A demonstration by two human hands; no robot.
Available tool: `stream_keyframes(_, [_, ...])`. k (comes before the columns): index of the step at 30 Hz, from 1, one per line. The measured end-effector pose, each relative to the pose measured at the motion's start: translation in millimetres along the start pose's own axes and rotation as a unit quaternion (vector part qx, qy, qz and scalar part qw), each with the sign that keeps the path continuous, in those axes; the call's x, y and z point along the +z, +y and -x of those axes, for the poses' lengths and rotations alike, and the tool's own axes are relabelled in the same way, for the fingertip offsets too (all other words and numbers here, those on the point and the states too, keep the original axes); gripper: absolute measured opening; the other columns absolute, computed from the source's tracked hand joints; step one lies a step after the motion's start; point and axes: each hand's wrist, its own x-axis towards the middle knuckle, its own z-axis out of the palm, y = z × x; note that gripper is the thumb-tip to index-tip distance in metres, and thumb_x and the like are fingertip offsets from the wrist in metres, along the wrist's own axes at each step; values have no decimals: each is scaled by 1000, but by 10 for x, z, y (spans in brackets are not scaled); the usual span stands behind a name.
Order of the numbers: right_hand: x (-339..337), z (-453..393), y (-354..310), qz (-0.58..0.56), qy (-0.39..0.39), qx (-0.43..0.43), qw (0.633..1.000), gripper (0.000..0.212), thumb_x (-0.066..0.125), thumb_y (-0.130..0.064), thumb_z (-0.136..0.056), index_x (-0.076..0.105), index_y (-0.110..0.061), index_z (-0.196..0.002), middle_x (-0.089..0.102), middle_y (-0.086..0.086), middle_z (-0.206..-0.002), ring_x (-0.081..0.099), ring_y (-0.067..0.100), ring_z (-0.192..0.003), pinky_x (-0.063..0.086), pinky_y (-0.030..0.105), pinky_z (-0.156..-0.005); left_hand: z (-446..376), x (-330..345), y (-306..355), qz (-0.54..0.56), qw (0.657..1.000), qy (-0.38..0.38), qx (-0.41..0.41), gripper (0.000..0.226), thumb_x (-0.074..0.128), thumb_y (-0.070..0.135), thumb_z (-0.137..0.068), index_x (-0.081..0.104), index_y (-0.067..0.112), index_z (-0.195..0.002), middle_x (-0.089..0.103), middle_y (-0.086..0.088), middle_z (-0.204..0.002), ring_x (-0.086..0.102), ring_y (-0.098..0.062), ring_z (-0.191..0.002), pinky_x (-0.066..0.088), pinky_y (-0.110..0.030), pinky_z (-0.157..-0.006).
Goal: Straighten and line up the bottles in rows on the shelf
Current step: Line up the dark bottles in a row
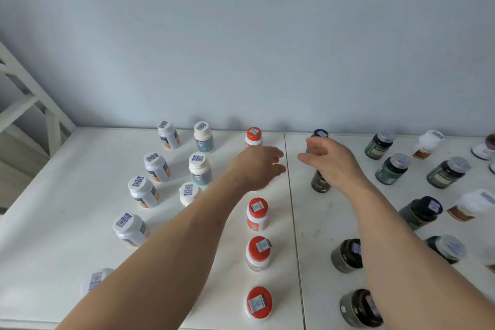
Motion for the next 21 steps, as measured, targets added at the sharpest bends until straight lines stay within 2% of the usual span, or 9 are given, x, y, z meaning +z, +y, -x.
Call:
stream_keyframes(3, [-222,8,160,29,21,12,999,65,76,-35,-82,51,-23,-141,51,-2,-140,49,15,-130,41,32,-101,-115,157,182,21,999,-24,2,45,60,34,-94,55,17,-135,63,1,-130,60,-19,-117,48,-33,-100])
stream_keyframes(6, [-312,-35,405,46,-28,48,997,74,76,-34,-82,41,-23,-147,43,1,-149,44,19,-133,38,31,-96,-227,312,319,29,998,-45,-25,48,61,32,-94,52,14,-137,61,0,-133,56,-20,-121,44,-31,-102])
stream_keyframes(10, [-307,-182,690,36,-93,54,994,70,80,-30,-78,47,-24,-140,59,-1,-129,57,19,-110,43,30,-87,-354,546,433,40,993,-77,-83,55,63,31,-92,47,15,-141,57,-1,-138,52,-20,-125,40,-30,-104])
stream_keyframes(15, [-386,-324,824,28,-90,25,995,41,76,-33,-81,61,-25,-119,66,-3,-106,60,13,-89,43,26,-67,-443,737,500,104,981,-82,-138,61,67,31,-88,45,19,-143,56,3,-140,53,-19,-125,42,-34,-106])
stream_keyframes(19, [-511,-343,804,27,-104,3,994,36,75,-44,-79,64,-30,-111,66,-9,-101,61,10,-91,43,25,-68,-435,793,534,169,968,-106,-150,66,71,31,-84,44,21,-144,56,5,-139,53,-17,-124,42,-37,-108])
stream_keyframes(21, [-551,-373,764,25,-103,4,994,40,76,-52,-74,66,-27,-104,66,-9,-97,61,9,-87,45,28,-70,-458,791,559,180,967,-115,-139,60,71,33,-83,51,25,-139,62,5,-132,57,-16,-118,46,-35,-101])
